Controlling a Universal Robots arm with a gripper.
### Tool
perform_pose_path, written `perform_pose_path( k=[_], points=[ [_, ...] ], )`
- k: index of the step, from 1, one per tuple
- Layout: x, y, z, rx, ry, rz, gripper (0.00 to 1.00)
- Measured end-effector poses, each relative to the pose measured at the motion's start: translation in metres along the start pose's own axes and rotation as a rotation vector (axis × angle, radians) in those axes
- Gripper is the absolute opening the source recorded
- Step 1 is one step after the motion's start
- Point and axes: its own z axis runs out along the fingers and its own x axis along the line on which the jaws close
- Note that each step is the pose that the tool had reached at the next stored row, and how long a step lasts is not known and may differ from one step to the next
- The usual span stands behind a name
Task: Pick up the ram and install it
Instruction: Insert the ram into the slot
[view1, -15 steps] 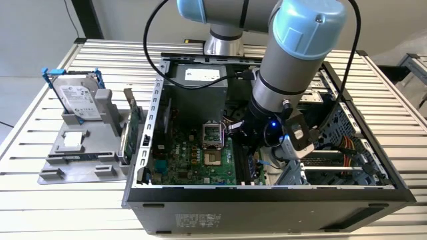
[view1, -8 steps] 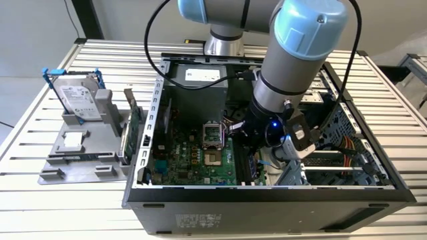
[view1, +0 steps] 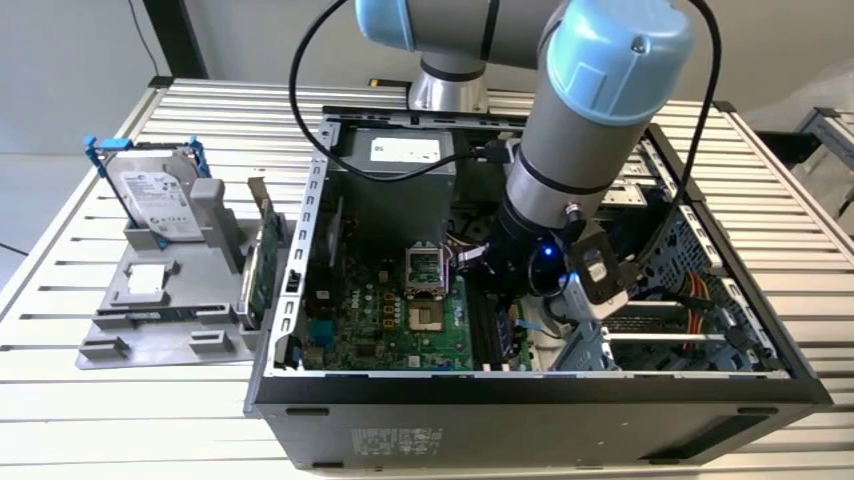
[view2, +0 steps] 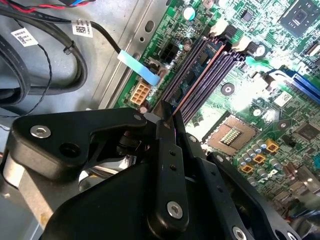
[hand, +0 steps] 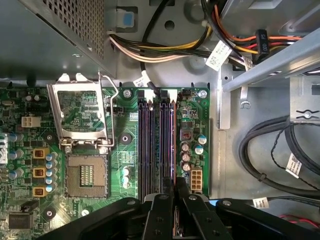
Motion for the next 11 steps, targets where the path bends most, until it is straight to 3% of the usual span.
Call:
perform_pose_path(
  k=[11],
  points=[
    [0.0, 0.0, 0.0003, -0.0001, 0.0009, 0.001, 0.0]
  ],
)
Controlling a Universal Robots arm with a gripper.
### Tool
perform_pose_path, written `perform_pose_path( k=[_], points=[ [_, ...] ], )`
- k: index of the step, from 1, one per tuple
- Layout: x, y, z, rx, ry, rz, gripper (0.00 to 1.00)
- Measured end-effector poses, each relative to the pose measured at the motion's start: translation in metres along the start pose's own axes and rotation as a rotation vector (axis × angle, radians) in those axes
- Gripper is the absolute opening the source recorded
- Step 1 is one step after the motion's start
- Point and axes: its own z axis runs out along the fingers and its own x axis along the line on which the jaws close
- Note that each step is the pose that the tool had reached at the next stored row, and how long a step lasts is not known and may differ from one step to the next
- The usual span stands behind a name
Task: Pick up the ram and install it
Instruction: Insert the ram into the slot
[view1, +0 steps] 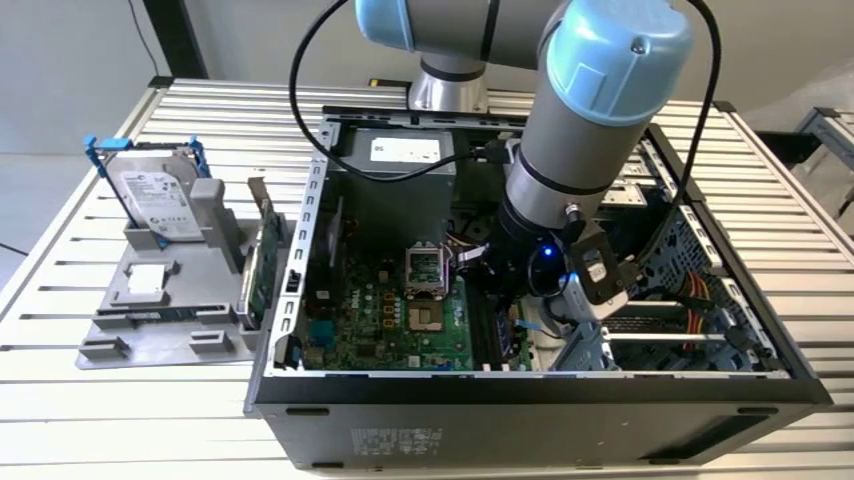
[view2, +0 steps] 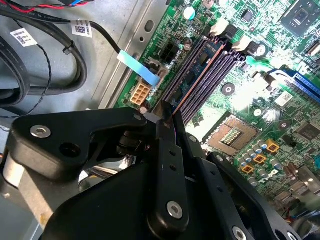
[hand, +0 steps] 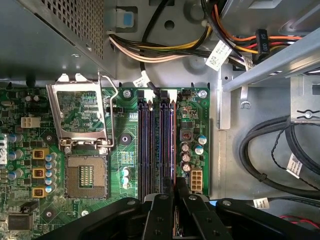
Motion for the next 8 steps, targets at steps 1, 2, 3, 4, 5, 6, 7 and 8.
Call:
perform_pose_path(
  k=[1, 2, 3, 4, 5, 6, 7, 8],
  points=[
    [-0.0001, 0.0, 0.0, -0.0001, 0.0004, 0.0, 0.0],
    [-0.0003, -0.0001, 0.0001, -0.0001, 0.0009, 0.001, 0.0],
    [-0.0004, -0.0001, 0.0002, -0.0002, 0.0014, 0.001, 0.0],
    [-0.0006, -0.0001, 0.0002, -0.0002, 0.0019, 0.003, 0.0],
    [-0.0007, -0.0002, 0.0002, -0.0001, 0.0024, 0.006, 0.0],
    [-0.0007, -0.0002, 0.0002, -0.0001, 0.0027, 0.01, 0.0],
    [-0.0008, -0.0002, 0.0002, -0.0002, 0.003, 0.013, 0.0],
    [-0.0009, -0.0002, 0.0002, -0.0002, 0.0031, 0.017, 0.0]
  ],
)
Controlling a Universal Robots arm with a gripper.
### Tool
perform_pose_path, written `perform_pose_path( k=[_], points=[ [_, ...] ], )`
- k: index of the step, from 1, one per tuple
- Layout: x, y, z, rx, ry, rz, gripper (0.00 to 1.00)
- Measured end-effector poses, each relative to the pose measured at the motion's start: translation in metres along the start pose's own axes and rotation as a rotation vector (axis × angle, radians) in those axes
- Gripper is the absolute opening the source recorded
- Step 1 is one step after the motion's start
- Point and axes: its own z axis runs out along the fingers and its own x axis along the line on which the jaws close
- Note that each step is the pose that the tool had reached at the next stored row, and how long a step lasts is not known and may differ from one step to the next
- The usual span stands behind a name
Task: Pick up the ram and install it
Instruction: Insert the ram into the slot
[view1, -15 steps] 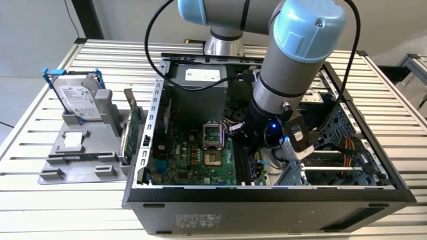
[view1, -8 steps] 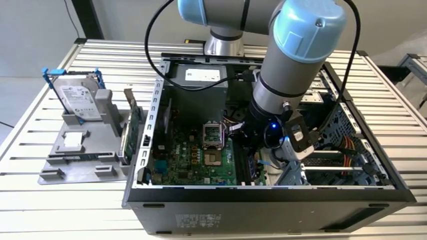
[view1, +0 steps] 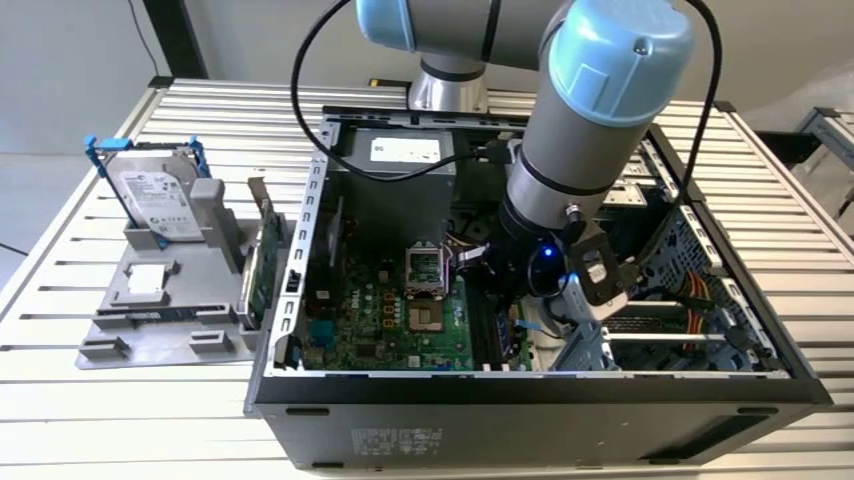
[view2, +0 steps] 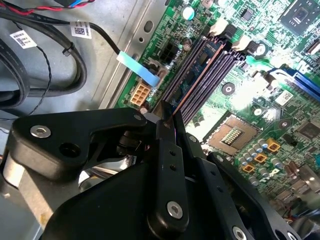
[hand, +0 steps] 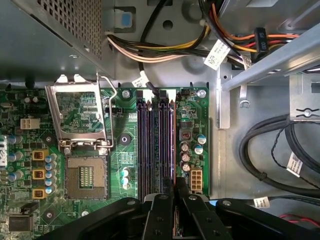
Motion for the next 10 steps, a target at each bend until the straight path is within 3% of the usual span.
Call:
perform_pose_path(
  k=[10],
  points=[
    [-0.0001, -0.0002, 0.0034, -0.0003, -0.0007, 0.017, 0.0]
  ],
)
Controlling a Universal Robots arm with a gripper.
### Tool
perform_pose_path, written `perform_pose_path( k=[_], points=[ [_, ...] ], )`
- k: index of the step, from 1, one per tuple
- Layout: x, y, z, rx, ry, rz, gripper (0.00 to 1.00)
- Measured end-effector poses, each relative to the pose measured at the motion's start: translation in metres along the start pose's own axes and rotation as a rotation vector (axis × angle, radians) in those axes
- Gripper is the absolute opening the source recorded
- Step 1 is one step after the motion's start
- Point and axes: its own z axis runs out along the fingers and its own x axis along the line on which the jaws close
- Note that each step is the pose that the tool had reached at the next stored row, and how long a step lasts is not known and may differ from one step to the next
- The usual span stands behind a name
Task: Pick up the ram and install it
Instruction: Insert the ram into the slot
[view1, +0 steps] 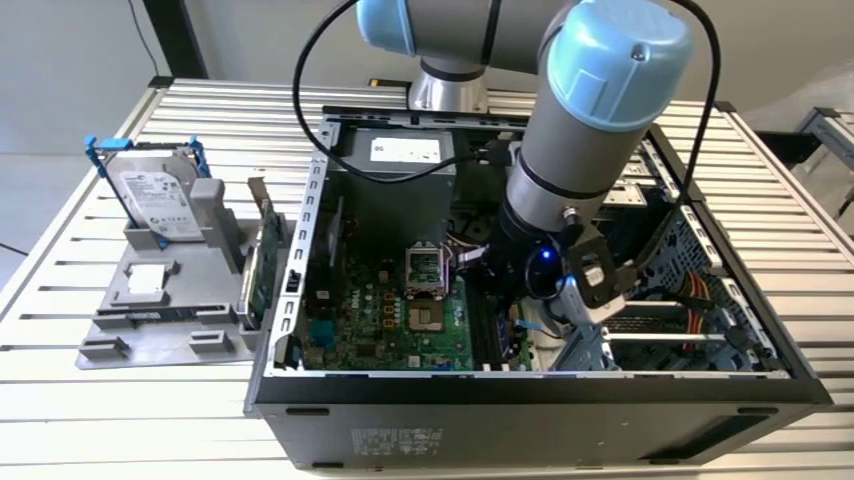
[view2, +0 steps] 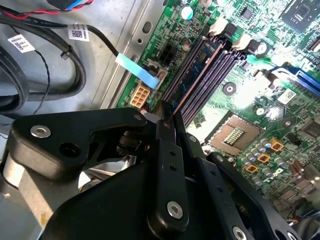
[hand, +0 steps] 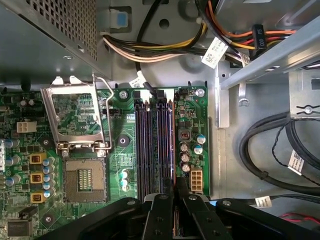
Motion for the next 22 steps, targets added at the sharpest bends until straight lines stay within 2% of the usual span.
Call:
perform_pose_path(
  k=[14, 15, 22],
  points=[
    [-0.0001, -0.0001, 0.0008, -0.0001, 0.0012, 0.001, 0.0],
    [0.0, -0.0001, 0.0008, -0.0001, 0.0014, 0.001, 1.0],
    [-0.0001, -0.0002, 0.0008, 0.0, 0.0019, 0.001, 1.0]
  ],
)
